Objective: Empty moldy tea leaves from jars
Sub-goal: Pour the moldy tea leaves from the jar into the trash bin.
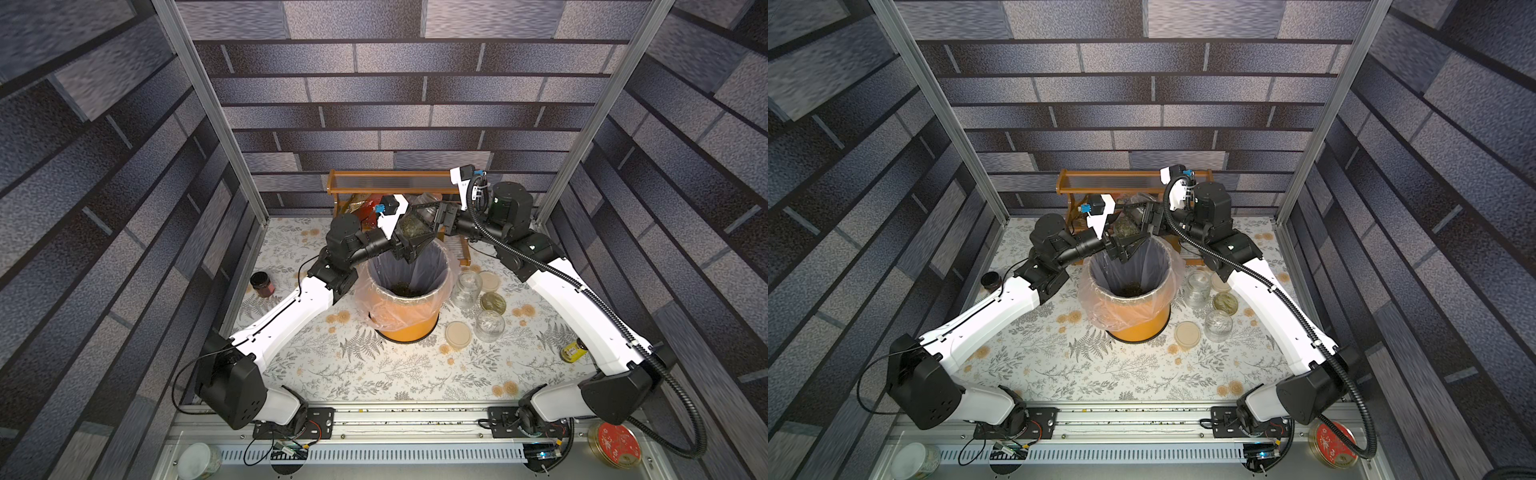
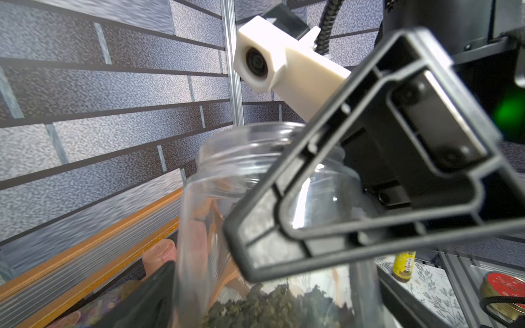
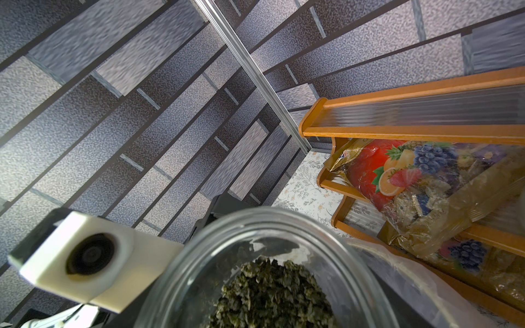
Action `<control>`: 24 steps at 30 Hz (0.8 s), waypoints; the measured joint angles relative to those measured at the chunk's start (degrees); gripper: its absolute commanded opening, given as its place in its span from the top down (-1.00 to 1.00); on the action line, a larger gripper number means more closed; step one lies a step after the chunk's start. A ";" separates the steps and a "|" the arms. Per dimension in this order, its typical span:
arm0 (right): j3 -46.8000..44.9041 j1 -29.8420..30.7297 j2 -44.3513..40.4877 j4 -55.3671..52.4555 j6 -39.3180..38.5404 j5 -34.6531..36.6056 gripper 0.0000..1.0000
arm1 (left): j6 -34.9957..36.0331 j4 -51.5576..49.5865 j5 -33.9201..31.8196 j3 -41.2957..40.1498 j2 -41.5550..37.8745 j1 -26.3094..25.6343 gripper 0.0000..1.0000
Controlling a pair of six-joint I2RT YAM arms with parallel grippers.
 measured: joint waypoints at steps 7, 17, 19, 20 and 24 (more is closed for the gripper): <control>0.48 -0.07 -0.02 1.03 5.73 -1.29 -0.30 | -0.55 12.87 -5.51 -4.04 0.07 -2.01 -1.00; 0.61 -0.07 -0.02 3.04 13.88 -2.60 -0.28 | -0.46 29.40 -12.63 -7.48 2.93 -4.44 -1.00; 0.63 -0.11 -0.02 3.82 15.32 -3.02 -0.28 | -0.46 31.19 -12.79 -7.48 3.41 -4.46 -1.00; 0.63 -0.09 -0.02 4.24 15.89 -3.21 -0.28 | -0.46 31.91 -12.79 -7.48 3.56 -4.46 -1.00; 0.63 -0.09 -0.02 5.66 17.86 -4.46 -0.27 | -0.44 34.29 -12.76 -7.48 3.93 -4.46 -1.00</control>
